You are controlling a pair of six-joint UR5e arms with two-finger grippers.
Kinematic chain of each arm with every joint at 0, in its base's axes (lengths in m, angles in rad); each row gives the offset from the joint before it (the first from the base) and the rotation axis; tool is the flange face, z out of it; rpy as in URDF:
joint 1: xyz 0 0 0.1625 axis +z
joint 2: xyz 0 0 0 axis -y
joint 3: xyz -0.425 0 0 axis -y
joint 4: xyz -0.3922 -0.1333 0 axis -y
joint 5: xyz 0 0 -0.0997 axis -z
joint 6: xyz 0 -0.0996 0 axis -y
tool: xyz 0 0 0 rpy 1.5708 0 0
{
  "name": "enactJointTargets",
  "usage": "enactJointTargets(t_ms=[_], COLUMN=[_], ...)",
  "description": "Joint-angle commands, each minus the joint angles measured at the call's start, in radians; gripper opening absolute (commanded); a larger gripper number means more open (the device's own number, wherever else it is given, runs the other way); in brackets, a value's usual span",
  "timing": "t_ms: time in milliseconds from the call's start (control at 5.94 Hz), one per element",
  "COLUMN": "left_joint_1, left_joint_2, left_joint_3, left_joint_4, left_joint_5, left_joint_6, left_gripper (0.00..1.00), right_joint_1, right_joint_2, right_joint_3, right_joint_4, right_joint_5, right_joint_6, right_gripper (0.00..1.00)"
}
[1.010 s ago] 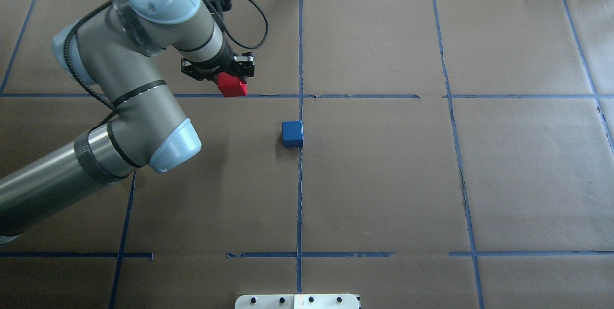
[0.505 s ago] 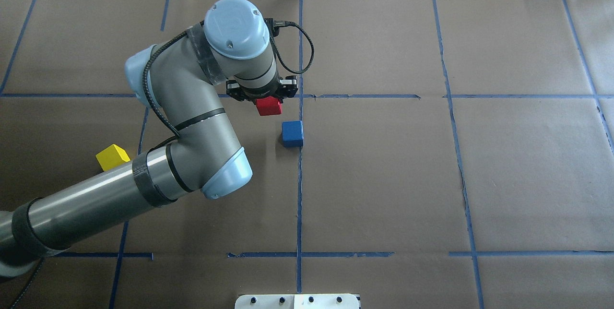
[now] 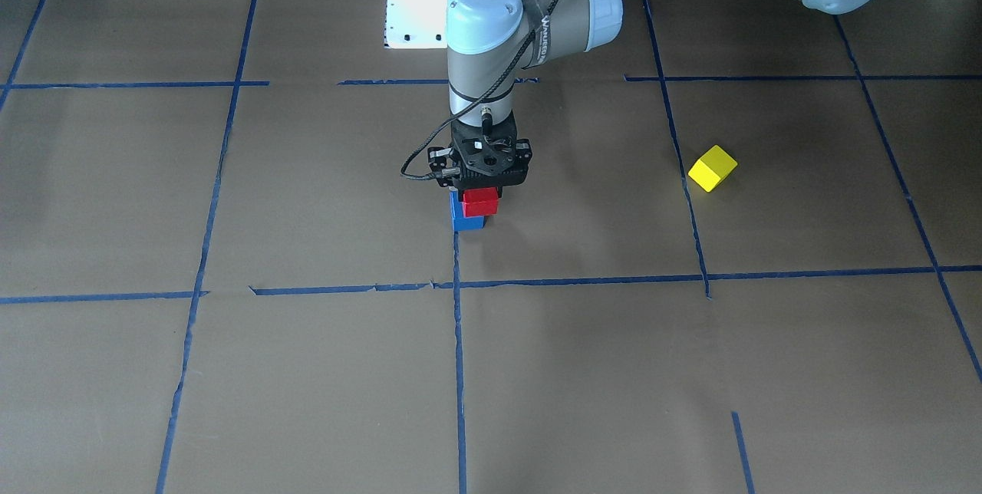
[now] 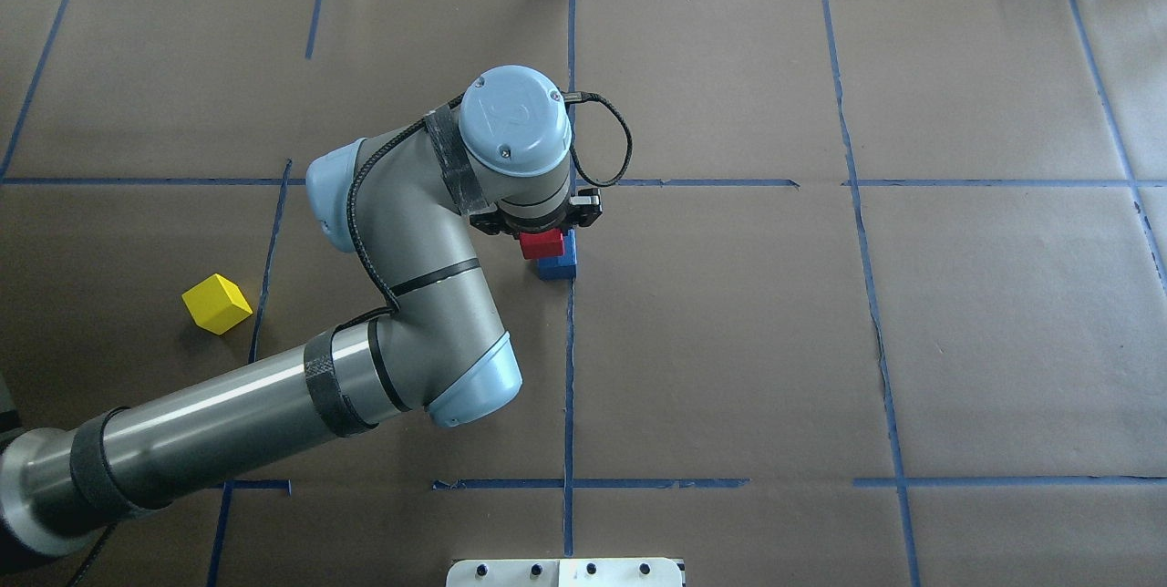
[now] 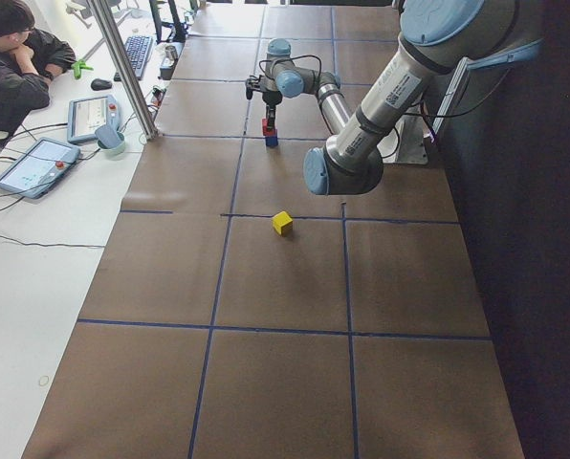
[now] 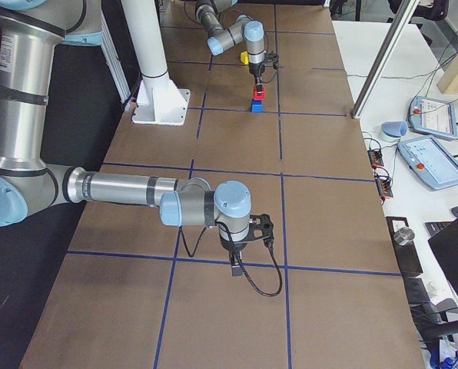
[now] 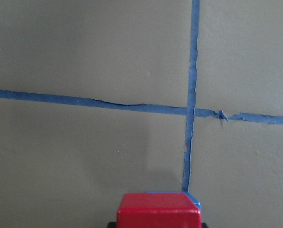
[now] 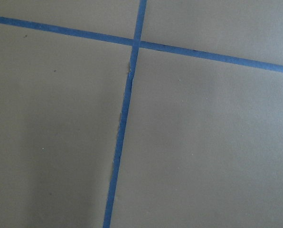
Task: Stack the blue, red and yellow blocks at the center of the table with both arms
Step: 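Carry the red cube with the left gripper above the blue cube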
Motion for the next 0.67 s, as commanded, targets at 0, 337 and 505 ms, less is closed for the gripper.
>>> enactJointTargets(t_ms=[0, 337, 505], left_joint_1=[0.005, 0.005, 0.005], left_joint_2=[-0.004, -0.015, -0.018], left_joint_3=[0.007, 0.016, 0.02], left_joint_4=[-0.001, -0.004, -0.005], left_joint_5=[0.001, 0.001, 0.001], left_joint_6=[-0.003, -0.003, -0.003], left_gripper=[0.0, 0.0, 0.0], right_joint_1=[0.0, 0.0, 0.0], right_joint_2=[0.0, 0.0, 0.0], right_joint_3=[-0.007, -0.009, -0.009], right_joint_4=[0.0, 0.0, 0.0], right_joint_5=[-0.001, -0.001, -0.001], right_joint_6=[-0.002, -0.002, -0.002], right_gripper=[1.0, 1.0, 1.0])
